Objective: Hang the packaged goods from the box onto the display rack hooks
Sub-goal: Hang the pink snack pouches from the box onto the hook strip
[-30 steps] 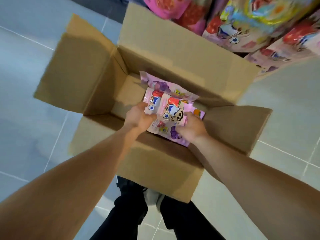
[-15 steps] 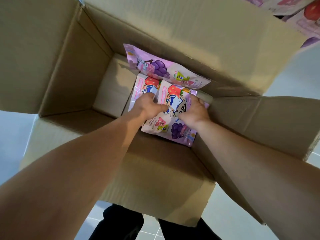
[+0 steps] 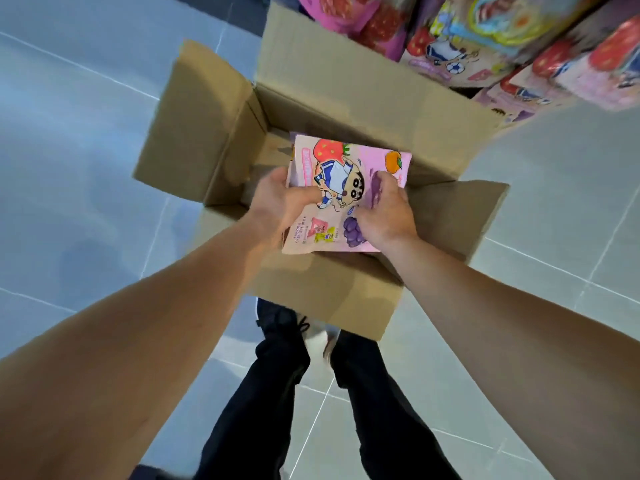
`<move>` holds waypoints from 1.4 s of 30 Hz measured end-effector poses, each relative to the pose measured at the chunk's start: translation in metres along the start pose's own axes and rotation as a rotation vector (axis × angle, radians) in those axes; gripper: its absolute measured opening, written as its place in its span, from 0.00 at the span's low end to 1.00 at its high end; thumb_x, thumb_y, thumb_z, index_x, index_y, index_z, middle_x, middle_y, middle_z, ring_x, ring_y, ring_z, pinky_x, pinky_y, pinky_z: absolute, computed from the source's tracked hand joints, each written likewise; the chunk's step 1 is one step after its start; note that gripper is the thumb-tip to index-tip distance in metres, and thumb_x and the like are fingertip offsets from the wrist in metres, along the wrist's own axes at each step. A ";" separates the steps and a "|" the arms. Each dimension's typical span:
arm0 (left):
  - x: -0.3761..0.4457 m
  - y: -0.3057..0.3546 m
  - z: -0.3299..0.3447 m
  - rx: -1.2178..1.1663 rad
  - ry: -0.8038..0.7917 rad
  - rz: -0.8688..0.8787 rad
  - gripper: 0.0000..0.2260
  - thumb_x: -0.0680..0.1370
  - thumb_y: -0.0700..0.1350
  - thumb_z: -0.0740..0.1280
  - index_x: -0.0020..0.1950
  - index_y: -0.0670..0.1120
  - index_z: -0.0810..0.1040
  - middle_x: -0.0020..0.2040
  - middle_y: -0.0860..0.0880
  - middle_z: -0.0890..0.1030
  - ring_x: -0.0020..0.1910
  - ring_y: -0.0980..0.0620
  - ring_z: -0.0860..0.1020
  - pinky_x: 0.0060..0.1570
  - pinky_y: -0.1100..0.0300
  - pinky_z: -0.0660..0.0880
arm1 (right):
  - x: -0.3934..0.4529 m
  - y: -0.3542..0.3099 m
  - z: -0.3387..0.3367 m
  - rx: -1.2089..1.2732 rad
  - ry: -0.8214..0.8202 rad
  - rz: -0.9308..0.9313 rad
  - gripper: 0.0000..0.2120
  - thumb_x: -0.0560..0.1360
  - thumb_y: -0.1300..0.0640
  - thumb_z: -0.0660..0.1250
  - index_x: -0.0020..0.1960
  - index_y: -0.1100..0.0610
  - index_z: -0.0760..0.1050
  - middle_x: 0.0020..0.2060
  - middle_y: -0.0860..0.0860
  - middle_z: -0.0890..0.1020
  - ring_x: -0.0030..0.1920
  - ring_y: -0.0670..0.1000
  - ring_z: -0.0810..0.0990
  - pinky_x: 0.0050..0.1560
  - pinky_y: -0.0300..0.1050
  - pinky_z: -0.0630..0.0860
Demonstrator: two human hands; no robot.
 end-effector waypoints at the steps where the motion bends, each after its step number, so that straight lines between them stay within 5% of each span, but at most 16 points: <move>1: -0.015 0.007 -0.003 -0.045 -0.009 -0.001 0.15 0.73 0.36 0.71 0.58 0.44 0.76 0.50 0.45 0.85 0.44 0.46 0.85 0.47 0.45 0.82 | -0.011 -0.010 -0.012 0.015 0.027 -0.007 0.25 0.77 0.57 0.64 0.73 0.50 0.63 0.68 0.53 0.70 0.65 0.55 0.73 0.58 0.39 0.69; 6: -0.091 0.037 -0.027 -0.242 -0.006 -0.028 0.19 0.69 0.32 0.67 0.60 0.41 0.77 0.48 0.43 0.85 0.44 0.42 0.85 0.43 0.43 0.81 | -0.071 -0.054 -0.087 -0.055 0.225 -0.038 0.28 0.75 0.54 0.67 0.73 0.55 0.63 0.69 0.56 0.68 0.66 0.60 0.69 0.64 0.48 0.66; 9: -0.132 0.049 -0.037 -0.281 -0.019 -0.023 0.24 0.63 0.34 0.65 0.59 0.40 0.77 0.50 0.41 0.85 0.46 0.40 0.85 0.40 0.46 0.81 | -0.110 -0.069 -0.133 0.098 0.323 0.005 0.20 0.77 0.56 0.63 0.67 0.56 0.67 0.61 0.54 0.75 0.58 0.58 0.73 0.54 0.45 0.69; 12: -0.166 0.061 -0.043 -0.283 -0.012 -0.008 0.14 0.67 0.32 0.63 0.50 0.41 0.78 0.47 0.41 0.85 0.45 0.40 0.85 0.39 0.47 0.81 | -0.140 -0.078 -0.162 0.227 0.276 0.040 0.08 0.77 0.59 0.60 0.56 0.56 0.72 0.48 0.52 0.78 0.49 0.55 0.75 0.41 0.43 0.67; 15: -0.194 0.071 -0.049 -0.155 0.041 0.031 0.13 0.70 0.33 0.67 0.53 0.42 0.78 0.44 0.45 0.85 0.39 0.48 0.84 0.37 0.56 0.80 | -0.170 -0.094 -0.190 0.190 0.227 -0.033 0.06 0.77 0.59 0.61 0.52 0.55 0.75 0.45 0.50 0.79 0.48 0.53 0.76 0.41 0.41 0.68; 17: -0.216 0.087 -0.051 0.048 0.052 0.095 0.24 0.66 0.39 0.73 0.61 0.43 0.76 0.49 0.47 0.85 0.43 0.53 0.84 0.42 0.59 0.80 | -0.199 -0.111 -0.215 0.144 0.228 -0.113 0.04 0.78 0.60 0.61 0.46 0.54 0.73 0.40 0.48 0.77 0.44 0.52 0.74 0.37 0.41 0.67; 20: -0.252 0.118 -0.048 0.296 0.119 0.195 0.41 0.64 0.44 0.77 0.74 0.46 0.63 0.66 0.50 0.75 0.64 0.51 0.74 0.64 0.54 0.72 | -0.234 -0.134 -0.242 -0.016 0.247 -0.262 0.05 0.79 0.62 0.60 0.50 0.61 0.75 0.43 0.57 0.79 0.45 0.58 0.75 0.42 0.46 0.71; 23: -0.293 0.161 -0.018 0.472 0.085 0.417 0.36 0.69 0.41 0.76 0.74 0.46 0.64 0.67 0.50 0.72 0.67 0.49 0.71 0.59 0.63 0.68 | -0.268 -0.146 -0.258 -0.207 0.236 -0.360 0.06 0.79 0.62 0.62 0.54 0.62 0.74 0.44 0.61 0.80 0.46 0.62 0.75 0.42 0.50 0.70; 27: -0.358 0.201 0.041 0.667 -0.072 0.646 0.32 0.70 0.44 0.76 0.73 0.49 0.69 0.68 0.48 0.74 0.66 0.50 0.73 0.64 0.56 0.70 | -0.316 -0.150 -0.285 -0.373 0.188 -0.409 0.06 0.80 0.59 0.60 0.54 0.59 0.73 0.44 0.58 0.79 0.48 0.62 0.76 0.45 0.52 0.73; 30: -0.405 0.211 0.076 0.637 -0.199 0.646 0.22 0.72 0.41 0.74 0.65 0.46 0.77 0.51 0.51 0.80 0.51 0.49 0.80 0.58 0.49 0.77 | -0.351 -0.147 -0.307 -0.397 0.149 -0.432 0.09 0.79 0.58 0.62 0.58 0.56 0.75 0.49 0.57 0.82 0.51 0.61 0.78 0.50 0.54 0.76; 33: -0.450 0.212 0.103 0.631 -0.260 0.634 0.12 0.74 0.41 0.73 0.57 0.43 0.80 0.38 0.51 0.78 0.37 0.51 0.76 0.49 0.45 0.78 | -0.394 -0.142 -0.343 -0.333 0.215 -0.489 0.08 0.78 0.57 0.64 0.55 0.56 0.78 0.46 0.56 0.84 0.49 0.61 0.79 0.48 0.54 0.76; 37: -0.501 0.205 0.125 0.563 -0.258 0.658 0.03 0.77 0.42 0.70 0.46 0.51 0.81 0.40 0.45 0.82 0.40 0.47 0.80 0.50 0.48 0.78 | -0.441 -0.119 -0.404 -0.253 0.464 -0.485 0.09 0.75 0.51 0.68 0.53 0.52 0.80 0.46 0.53 0.84 0.53 0.58 0.78 0.55 0.51 0.74; 40: -0.534 0.205 0.135 0.441 -0.220 0.651 0.05 0.78 0.43 0.68 0.49 0.43 0.81 0.47 0.39 0.84 0.43 0.47 0.82 0.50 0.48 0.78 | -0.476 -0.093 -0.456 -0.047 0.664 -0.422 0.22 0.72 0.47 0.73 0.62 0.54 0.75 0.57 0.52 0.80 0.60 0.54 0.74 0.62 0.48 0.69; 42: -0.556 0.208 0.145 0.334 -0.217 0.645 0.05 0.79 0.43 0.66 0.50 0.43 0.81 0.44 0.44 0.85 0.40 0.51 0.82 0.42 0.56 0.80 | -0.501 -0.069 -0.481 0.235 0.666 -0.379 0.30 0.71 0.49 0.74 0.69 0.55 0.69 0.63 0.51 0.75 0.63 0.50 0.72 0.62 0.43 0.68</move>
Point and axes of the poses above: each hand's wrist, its own x-axis towards the middle knuckle, its own z-axis out of the palm, y = z × x, the point moved 10 cm from there along x, towards the middle knuckle
